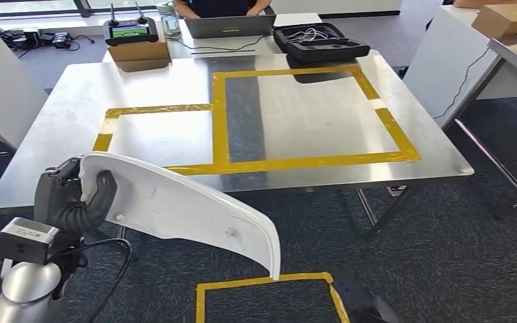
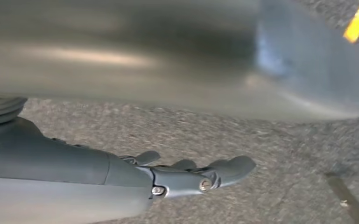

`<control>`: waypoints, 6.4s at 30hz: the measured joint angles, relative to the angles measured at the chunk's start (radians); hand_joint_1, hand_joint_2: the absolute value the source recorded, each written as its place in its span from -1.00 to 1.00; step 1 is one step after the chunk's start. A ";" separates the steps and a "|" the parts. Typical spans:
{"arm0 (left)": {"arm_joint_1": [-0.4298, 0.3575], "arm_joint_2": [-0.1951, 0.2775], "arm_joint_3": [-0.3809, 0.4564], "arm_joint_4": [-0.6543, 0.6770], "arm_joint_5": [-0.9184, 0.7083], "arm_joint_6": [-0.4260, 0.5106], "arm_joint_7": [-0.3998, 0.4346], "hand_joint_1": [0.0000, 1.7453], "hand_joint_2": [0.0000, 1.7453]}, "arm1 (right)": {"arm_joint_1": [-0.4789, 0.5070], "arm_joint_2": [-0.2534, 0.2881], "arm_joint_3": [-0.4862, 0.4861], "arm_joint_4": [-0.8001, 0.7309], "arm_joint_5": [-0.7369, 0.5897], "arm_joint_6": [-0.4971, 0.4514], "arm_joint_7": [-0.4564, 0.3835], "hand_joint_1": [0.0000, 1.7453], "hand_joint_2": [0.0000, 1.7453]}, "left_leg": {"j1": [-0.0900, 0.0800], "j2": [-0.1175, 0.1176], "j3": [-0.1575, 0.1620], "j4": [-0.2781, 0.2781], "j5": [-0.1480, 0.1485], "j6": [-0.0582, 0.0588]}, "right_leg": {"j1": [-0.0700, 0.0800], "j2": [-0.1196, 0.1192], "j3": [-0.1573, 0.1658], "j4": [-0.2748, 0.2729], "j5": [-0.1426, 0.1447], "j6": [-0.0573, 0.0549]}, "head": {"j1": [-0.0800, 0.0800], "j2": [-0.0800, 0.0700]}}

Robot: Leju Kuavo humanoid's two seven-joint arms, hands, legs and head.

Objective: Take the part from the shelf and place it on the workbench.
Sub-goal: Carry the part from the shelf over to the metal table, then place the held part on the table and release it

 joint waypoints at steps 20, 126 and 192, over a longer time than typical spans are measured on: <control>0.020 0.008 -0.024 -0.043 -0.005 -0.011 0.041 1.00 1.00 | 0.005 -0.002 -0.005 0.002 0.008 0.017 -0.002 -1.00 -1.00 | 0.004 -0.001 0.029 -0.113 0.080 0.049 | -0.001 0.000 -0.121 0.265 -0.112 0.053 | 0.003 0.000; -0.503 0.234 0.133 0.943 -0.452 0.224 0.261 1.00 1.00 | -0.013 0.030 0.050 0.002 0.047 0.050 0.026 -1.00 -1.00 | -0.005 -0.002 0.056 -0.128 0.067 0.013 | 0.004 0.003 -0.014 0.011 0.002 0.016 | 0.003 0.000; -0.515 0.130 0.096 1.120 -0.381 0.208 0.133 -1.00 -1.00 | 0.019 -0.022 0.106 0.003 0.019 0.070 -0.034 -1.00 -1.00 | -0.005 -0.002 0.056 -0.128 0.066 0.013 | 0.004 0.004 -0.015 0.011 0.002 0.016 | 0.003 0.000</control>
